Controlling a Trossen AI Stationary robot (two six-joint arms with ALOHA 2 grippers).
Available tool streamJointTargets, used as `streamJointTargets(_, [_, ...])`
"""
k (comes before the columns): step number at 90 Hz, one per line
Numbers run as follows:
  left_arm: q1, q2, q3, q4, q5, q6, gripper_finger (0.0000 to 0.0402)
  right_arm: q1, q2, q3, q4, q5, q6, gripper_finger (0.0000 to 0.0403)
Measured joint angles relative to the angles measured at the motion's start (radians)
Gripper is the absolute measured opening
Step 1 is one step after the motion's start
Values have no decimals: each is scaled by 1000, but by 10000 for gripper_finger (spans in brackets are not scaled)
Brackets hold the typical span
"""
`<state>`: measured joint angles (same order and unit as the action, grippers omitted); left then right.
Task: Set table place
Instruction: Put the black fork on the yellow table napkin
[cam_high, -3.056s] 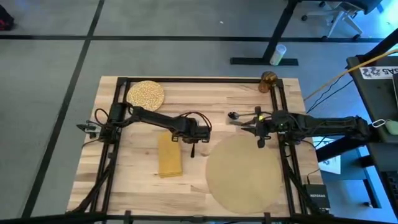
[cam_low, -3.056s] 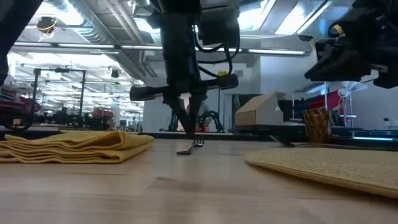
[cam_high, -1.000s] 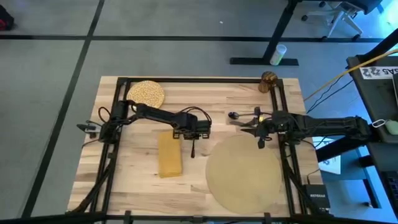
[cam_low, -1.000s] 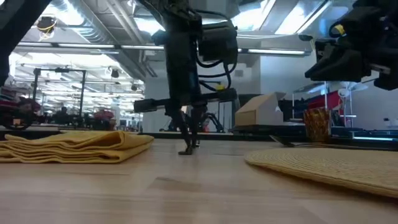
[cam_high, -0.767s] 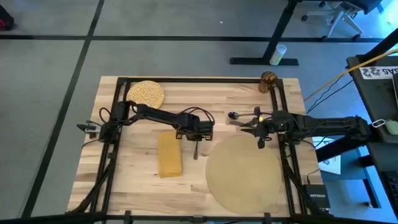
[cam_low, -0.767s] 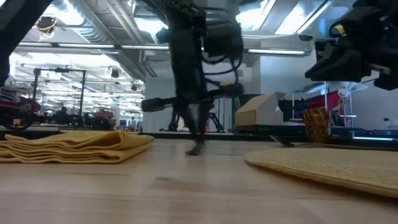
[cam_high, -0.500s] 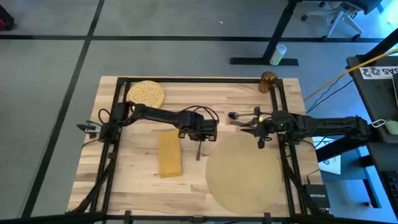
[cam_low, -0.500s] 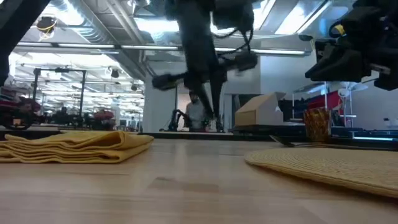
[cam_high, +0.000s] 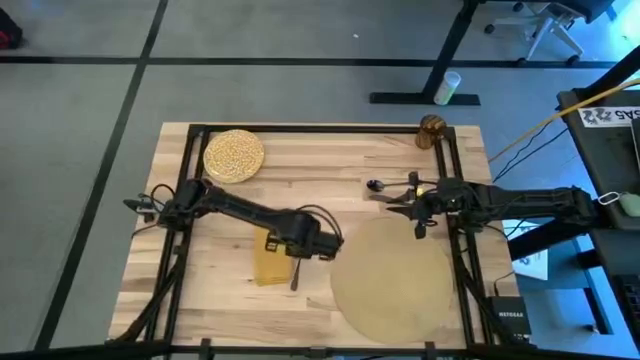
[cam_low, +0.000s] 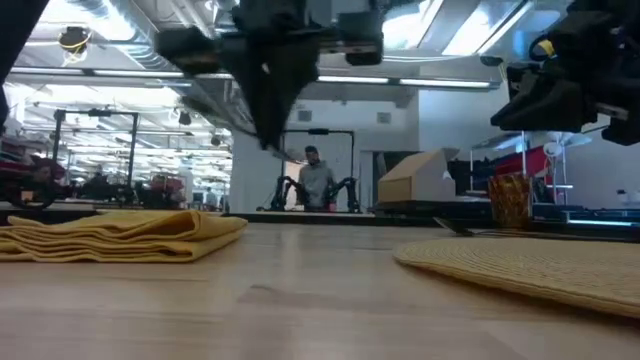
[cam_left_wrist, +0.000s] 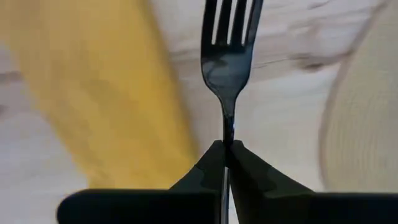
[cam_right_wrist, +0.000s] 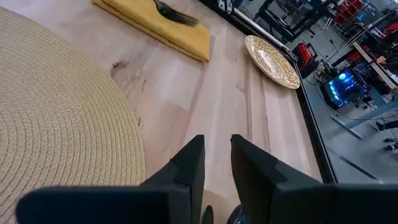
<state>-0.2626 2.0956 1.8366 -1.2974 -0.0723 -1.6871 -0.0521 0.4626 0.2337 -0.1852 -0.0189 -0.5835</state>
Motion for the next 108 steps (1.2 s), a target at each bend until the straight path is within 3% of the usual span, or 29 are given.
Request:
streamJointTargets(54, [-35,-49,-125,35,-47,-74,0,0,0,0,1,-37,3,62])
streamJointTargets(68, [-58,-127,-238,141,-95,-137,0,0,0,0,1,-38,3,62])
streamJointTargets(92, [-76,-270,-512,324,-86,-222,0,0,0,0,3,-44,3,62])
streamJointTargets(108, [-49,-325,-594,338,-91,-212,0,0,0,0,4,-44,3,62])
